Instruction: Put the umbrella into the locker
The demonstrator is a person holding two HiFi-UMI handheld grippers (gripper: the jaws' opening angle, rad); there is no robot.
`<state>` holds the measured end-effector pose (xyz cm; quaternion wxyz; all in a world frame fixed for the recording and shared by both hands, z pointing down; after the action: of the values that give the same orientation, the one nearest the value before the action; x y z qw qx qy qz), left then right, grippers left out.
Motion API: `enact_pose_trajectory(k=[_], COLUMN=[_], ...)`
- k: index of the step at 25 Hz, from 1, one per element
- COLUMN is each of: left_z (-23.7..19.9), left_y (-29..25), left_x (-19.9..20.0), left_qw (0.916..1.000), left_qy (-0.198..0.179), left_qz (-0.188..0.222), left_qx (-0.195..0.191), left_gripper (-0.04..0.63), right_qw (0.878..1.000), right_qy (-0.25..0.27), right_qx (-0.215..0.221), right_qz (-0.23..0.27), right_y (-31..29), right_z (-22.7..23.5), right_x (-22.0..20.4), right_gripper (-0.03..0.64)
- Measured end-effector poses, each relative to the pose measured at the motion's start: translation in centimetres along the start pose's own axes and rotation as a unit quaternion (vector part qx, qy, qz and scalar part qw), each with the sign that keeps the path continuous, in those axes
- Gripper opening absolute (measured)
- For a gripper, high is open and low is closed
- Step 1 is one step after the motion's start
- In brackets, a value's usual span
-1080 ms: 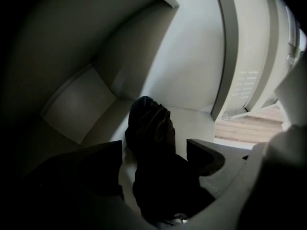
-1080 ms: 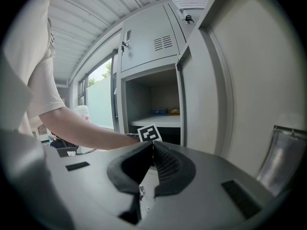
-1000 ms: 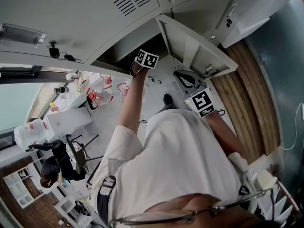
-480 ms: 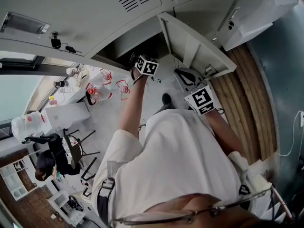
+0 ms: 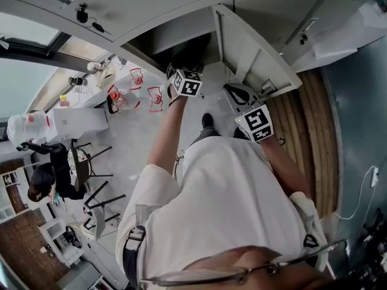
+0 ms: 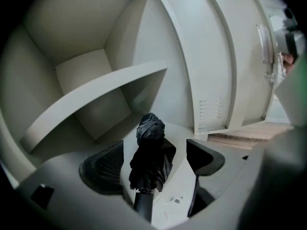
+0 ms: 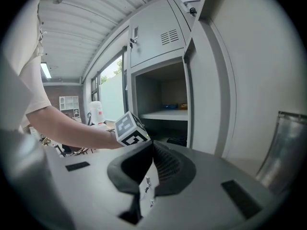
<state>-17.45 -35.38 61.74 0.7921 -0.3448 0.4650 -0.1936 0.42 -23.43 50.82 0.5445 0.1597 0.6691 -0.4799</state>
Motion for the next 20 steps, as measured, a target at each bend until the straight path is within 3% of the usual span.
enact_pose_trajectory(k=[5, 8, 15, 20], left_z=[0.2, 0.8, 2.4, 3.1], left_y=[3.1, 4.3, 7.5, 8.6], left_x=[-1.3, -2.6, -5.6, -7.6], left_qw=[0.9985, 0.9945, 0.9766, 0.963], left_qy=[0.045, 0.094, 0.194, 0.242], left_qz=[0.031, 0.044, 0.074, 0.091], left_qx=[0.007, -0.016, -0.055, -0.075], left_gripper=[0.407, 0.407, 0.4, 0.396], right_qw=[1.0, 0.999, 0.998, 0.998], right_qy=[0.017, 0.027, 0.031, 0.022], right_qx=[0.024, 0.039, 0.062, 0.058], right_qz=[-0.001, -0.009, -0.013, -0.016], right_y=[0.3, 0.4, -0.6, -1.5], right_z=[-0.6, -0.9, -1.0, -0.8], right_x=[-0.7, -1.1, -1.8, -2.2], right_gripper=[0.008, 0.008, 0.008, 0.008])
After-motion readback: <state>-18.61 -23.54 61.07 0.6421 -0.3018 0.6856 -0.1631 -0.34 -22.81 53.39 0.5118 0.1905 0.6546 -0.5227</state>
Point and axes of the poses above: the fingertips, and each gripper's own axes: y backward along the fingers, z to its right, x out of its top, the point moved 5 cm from there along y, backward along the fingers, and after that the axes turned 10 degrees about -z, right-handed, at the moved point
